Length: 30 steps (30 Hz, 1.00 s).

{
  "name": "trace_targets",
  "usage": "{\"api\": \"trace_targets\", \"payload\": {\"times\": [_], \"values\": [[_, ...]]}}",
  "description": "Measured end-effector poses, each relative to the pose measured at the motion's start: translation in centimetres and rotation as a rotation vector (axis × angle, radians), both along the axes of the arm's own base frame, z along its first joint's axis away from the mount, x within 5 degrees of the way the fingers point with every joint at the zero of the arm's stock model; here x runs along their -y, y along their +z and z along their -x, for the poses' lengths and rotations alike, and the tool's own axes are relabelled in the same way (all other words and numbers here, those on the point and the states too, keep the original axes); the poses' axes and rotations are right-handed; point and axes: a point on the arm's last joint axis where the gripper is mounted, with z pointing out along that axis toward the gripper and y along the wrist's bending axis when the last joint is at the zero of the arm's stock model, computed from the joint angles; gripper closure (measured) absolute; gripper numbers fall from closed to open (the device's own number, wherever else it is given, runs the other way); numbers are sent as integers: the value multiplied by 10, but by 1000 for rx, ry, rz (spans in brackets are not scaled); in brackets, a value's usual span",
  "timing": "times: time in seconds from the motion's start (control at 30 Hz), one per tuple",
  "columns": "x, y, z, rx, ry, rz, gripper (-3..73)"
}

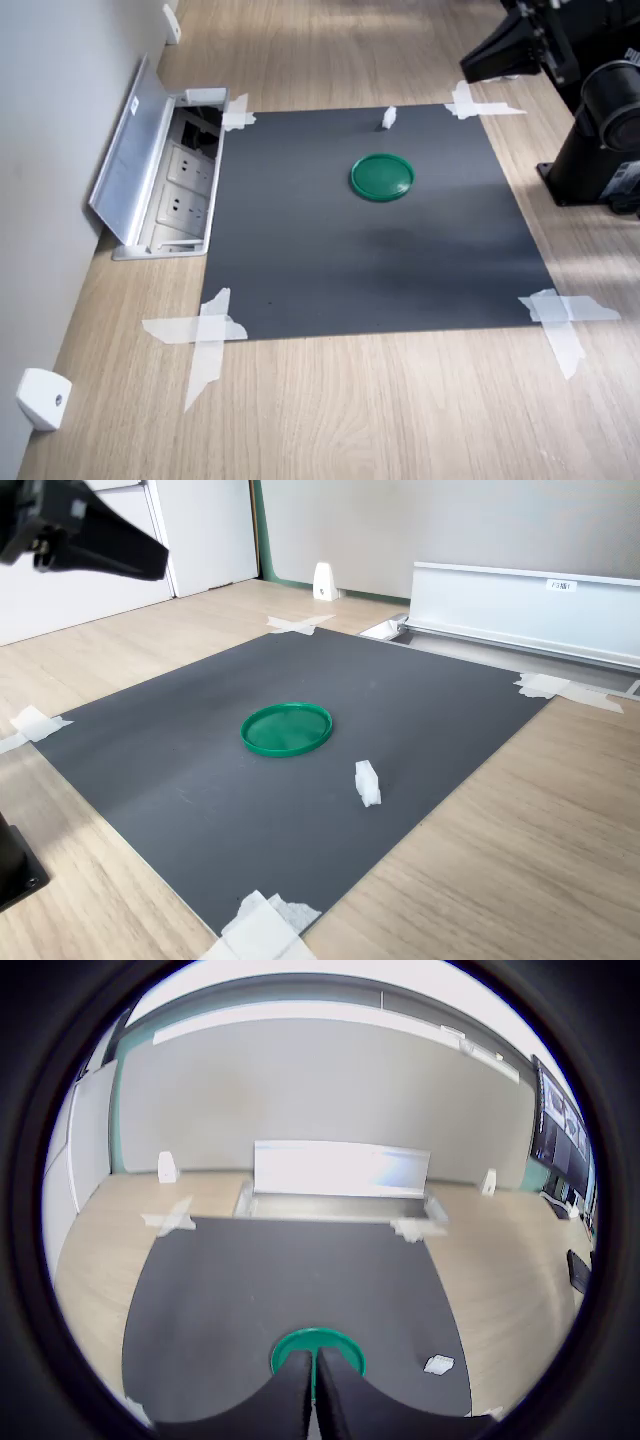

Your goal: Grasp a white terminal and put it on the green lid.

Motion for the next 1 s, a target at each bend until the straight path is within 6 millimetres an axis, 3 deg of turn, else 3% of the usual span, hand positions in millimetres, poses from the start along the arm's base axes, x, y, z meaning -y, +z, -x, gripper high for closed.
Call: {"api": "trace_targets", "payload": {"times": [0.23,0.5,0.67,1.0], "values": [[6,20,-48,-265,27,-2,703],[12,36,-85,-466,239,228,703],[20,34,-91,-563,384,368,703],[72,25,-77,-712,585,592,703]]}}
